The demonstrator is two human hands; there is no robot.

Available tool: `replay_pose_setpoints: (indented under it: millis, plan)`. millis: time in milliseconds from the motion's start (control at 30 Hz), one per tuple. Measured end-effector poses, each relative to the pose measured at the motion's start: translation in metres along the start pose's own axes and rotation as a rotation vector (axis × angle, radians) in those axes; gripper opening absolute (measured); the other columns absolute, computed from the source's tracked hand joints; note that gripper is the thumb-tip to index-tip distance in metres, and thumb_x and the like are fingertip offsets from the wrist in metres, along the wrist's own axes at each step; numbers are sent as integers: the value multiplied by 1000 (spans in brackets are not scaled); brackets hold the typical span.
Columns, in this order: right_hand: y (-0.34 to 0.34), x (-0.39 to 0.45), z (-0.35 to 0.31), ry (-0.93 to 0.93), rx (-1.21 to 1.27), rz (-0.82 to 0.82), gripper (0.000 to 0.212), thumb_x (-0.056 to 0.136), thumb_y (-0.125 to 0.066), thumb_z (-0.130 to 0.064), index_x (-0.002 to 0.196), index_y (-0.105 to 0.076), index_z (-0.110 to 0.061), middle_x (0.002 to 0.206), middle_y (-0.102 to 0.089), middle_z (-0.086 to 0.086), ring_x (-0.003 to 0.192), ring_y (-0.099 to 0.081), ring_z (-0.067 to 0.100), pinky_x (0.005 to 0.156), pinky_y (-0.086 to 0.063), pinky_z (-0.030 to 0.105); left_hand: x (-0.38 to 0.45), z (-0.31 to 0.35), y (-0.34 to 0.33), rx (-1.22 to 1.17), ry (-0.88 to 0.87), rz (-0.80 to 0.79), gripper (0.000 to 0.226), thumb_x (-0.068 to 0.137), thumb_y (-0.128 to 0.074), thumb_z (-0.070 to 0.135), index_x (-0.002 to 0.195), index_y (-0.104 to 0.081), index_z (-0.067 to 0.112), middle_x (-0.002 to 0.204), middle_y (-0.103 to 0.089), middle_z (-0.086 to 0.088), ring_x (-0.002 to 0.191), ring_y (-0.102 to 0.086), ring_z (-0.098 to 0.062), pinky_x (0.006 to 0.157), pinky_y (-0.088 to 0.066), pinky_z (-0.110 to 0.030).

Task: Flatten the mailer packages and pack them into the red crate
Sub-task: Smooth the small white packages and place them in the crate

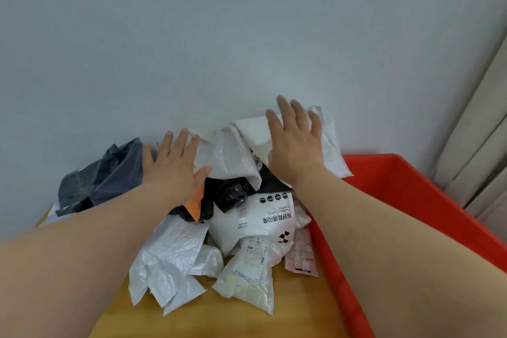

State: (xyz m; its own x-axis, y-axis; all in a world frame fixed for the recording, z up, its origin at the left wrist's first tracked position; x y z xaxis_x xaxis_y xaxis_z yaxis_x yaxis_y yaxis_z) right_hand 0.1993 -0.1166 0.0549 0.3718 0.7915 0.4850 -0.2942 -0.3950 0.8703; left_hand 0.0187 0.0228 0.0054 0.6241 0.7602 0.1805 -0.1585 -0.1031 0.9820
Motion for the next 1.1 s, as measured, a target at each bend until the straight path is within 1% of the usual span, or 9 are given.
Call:
replay_pose_setpoints:
  millis: [100, 167, 233, 367, 700, 833, 933, 1000, 1100]
  plan:
    - [8, 1, 17, -72, -178, -103, 82, 87, -44, -10, 158, -3, -18, 165, -3, 9, 151, 11, 31, 117, 12, 55, 2, 6, -4, 71, -21, -1, 75, 97, -27, 61, 155, 8, 29, 162, 19, 5, 149, 17, -23, 116, 4, -60]
    - [9, 1, 24, -74, -236, -109, 75, 84, -45, -6, 155, -19, -16, 153, -29, 10, 148, -6, 34, 117, 5, 56, 2, 10, -8, 72, -34, 2, 77, 97, -31, 60, 155, 9, 29, 162, 19, 4, 149, 17, -23, 116, 4, -59]
    - [14, -1, 25, -78, -257, -93, 55, 79, -46, 0, 131, -50, -14, 129, -44, 8, 133, -26, 34, 115, -7, 52, 1, 13, -11, 76, -42, -2, 78, 96, -34, 58, 155, 8, 29, 163, 18, 4, 149, 16, -23, 117, 3, -60]
    - [22, -2, 33, -132, -228, -84, 30, 74, -48, 4, 92, -65, -13, 101, -39, 4, 116, -33, 31, 107, -16, 46, 1, 17, -12, 69, -37, -24, 79, 96, -36, 57, 155, 9, 30, 163, 18, 5, 149, 16, -23, 118, 4, -59]
    - [73, -21, 90, -567, 72, 368, 30, 77, -47, -2, 93, -70, -14, 100, -57, 3, 116, -37, 32, 97, -16, 44, 10, 36, -11, -136, 61, -89, 82, 94, -38, 63, 155, 5, 30, 164, 7, 5, 151, 1, -23, 118, -3, -58]
    - [107, -39, 96, -603, 198, 464, 26, 76, -39, -14, 77, -64, -21, 69, -47, -8, 111, -44, 27, 103, -20, 48, 10, 45, -1, -501, 93, -54, 77, 96, -32, 63, 157, -6, 24, 164, -7, 0, 150, -11, -23, 119, -11, -50]
    - [122, -55, 103, -686, 389, 454, 15, 72, -40, -14, 58, -37, -15, 56, -34, -4, 76, -39, 27, 82, -21, 37, 10, 47, 5, -978, 134, -33, 78, 97, -34, 61, 157, -9, 19, 164, -10, -2, 150, -13, -21, 121, -11, -39]
    - [120, -60, 108, -775, 536, 353, 23, 73, -47, -7, 58, -32, -16, 58, -30, 0, 63, -32, 26, 74, -20, 37, 8, 41, 5, -1114, 196, -82, 88, 88, -34, 76, 157, -9, 27, 163, -14, 2, 148, -19, -23, 121, -12, -44]
    - [100, -62, 106, -741, 600, 1, 14, 80, -54, -3, 71, -58, -12, 73, -48, 8, 76, -48, 29, 72, -31, 36, -2, 26, -5, -1412, 299, -259, 104, 62, -50, 93, 148, -34, 39, 148, -48, 5, 129, -52, -24, 114, -31, -51]
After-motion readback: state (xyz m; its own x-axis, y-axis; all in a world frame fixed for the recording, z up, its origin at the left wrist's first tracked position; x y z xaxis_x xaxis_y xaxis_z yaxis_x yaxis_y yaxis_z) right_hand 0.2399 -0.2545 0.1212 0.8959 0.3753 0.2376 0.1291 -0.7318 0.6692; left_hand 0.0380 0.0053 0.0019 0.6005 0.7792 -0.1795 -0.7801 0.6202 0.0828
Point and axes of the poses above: each hand's wrist, its own x-axis towards the middle knuckle, its own y-axis out of the back of the hand, z = x × y, the point moved 3 cm from there along x, towards the middle knuckle
